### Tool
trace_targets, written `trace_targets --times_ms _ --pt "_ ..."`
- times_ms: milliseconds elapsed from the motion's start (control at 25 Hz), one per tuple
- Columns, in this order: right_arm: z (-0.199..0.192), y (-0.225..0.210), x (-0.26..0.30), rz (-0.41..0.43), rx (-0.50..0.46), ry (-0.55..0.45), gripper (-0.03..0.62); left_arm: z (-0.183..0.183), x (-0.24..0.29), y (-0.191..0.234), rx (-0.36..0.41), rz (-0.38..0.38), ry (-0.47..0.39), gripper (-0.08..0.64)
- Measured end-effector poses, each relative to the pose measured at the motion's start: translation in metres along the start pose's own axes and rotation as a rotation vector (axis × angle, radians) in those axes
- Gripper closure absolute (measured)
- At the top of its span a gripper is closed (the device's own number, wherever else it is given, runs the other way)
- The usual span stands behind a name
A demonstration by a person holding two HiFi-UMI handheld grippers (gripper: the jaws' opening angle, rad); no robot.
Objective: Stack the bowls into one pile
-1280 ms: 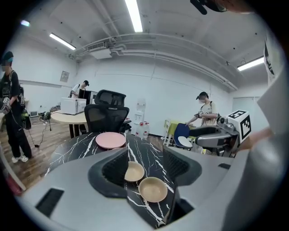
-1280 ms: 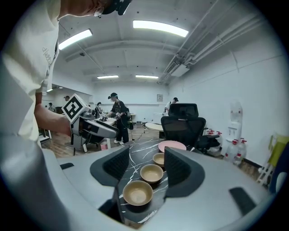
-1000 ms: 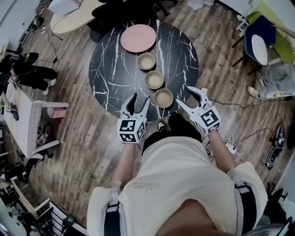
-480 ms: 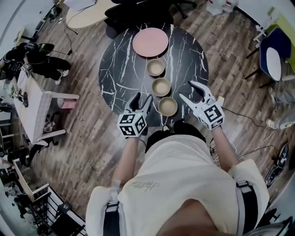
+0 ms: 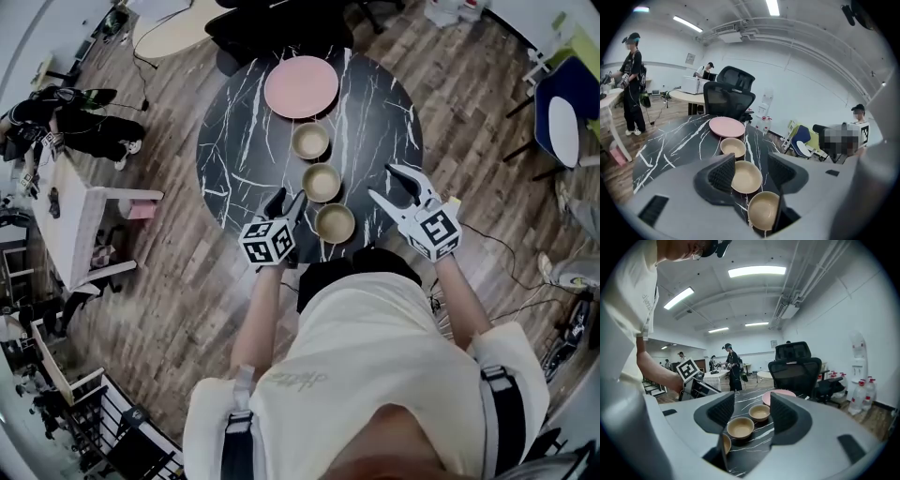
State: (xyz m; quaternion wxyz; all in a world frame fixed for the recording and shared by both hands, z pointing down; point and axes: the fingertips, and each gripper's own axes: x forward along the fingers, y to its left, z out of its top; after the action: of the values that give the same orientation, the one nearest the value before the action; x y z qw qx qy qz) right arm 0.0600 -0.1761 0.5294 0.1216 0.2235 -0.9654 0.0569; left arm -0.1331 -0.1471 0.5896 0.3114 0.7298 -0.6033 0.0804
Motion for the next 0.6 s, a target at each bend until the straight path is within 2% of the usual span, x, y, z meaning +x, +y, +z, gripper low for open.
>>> trace_targets --times_ms 400,600 --pt "-0.019 -0.002 0.002 0.035 0.029 0.049 0.357 -0.042 0.051 0.032 -0.033 0.057 0.118 0.322" --pt "-0.033 -0.012 -0.002 0.030 0.041 0.076 0.357 -0.064 0.068 0.047 0.003 0.096 0.186 0.324"
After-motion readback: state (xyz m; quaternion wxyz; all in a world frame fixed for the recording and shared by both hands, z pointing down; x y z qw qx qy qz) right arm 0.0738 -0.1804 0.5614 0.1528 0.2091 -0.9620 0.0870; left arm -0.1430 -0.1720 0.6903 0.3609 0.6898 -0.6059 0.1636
